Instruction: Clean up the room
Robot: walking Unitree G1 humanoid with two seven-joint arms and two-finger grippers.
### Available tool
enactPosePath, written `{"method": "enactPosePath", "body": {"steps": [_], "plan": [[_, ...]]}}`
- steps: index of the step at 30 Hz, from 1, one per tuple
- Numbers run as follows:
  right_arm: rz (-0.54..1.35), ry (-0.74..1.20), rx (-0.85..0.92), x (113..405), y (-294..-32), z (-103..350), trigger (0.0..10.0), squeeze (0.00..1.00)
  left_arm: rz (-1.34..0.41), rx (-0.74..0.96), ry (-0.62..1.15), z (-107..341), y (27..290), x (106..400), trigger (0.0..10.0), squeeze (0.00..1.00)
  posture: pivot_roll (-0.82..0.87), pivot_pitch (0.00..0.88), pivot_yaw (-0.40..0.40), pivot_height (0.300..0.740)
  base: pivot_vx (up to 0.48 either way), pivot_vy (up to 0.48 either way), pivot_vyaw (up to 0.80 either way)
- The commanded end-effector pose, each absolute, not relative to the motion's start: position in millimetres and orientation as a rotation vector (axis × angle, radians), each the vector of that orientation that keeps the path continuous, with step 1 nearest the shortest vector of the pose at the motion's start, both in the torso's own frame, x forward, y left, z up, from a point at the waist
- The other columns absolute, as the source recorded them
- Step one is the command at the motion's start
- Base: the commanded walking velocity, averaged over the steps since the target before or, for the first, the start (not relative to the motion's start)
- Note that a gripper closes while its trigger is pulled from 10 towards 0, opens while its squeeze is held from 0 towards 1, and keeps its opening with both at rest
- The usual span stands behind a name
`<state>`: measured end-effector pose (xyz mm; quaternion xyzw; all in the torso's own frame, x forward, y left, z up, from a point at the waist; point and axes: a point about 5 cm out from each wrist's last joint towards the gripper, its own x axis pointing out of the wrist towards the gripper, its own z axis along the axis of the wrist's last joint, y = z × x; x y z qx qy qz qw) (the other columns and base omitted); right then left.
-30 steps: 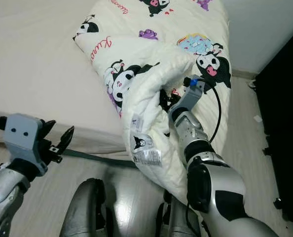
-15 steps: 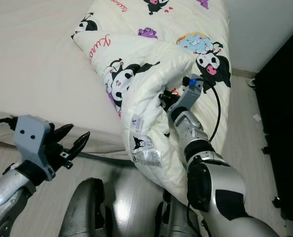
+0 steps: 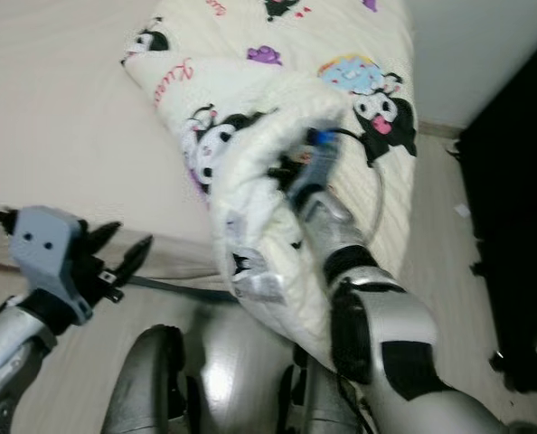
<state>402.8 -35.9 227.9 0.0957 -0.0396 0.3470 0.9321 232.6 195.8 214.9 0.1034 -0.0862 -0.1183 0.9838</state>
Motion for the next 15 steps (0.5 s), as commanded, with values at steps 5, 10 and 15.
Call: {"method": "enactPosePath", "body": {"steps": [5,10,15], "plan": [[0.971,-0.139,0.037,380.8,19.5,234.8,0.0,0.00,-0.228,0.210,-0.137,208.6,198.3,230.3,10.0,0.00,0.24,0.416,-0.157,0.594,0.000,0.000,0.00],[1.032,-0.184,0.021,374.0,34.1,243.0,0.0,0.00,-0.228,0.208,-0.137,208.3,197.6,230.1,10.0,0.00,0.24,0.416,-0.158,0.594,0.000,0.000,0.00],[1.109,-0.244,-0.011,363.9,51.5,251.2,10.0,0.00,-0.220,0.208,-0.138,207.9,197.0,230.0,10.0,0.00,0.24,0.417,-0.160,0.594,0.000,0.000,0.00]]}}
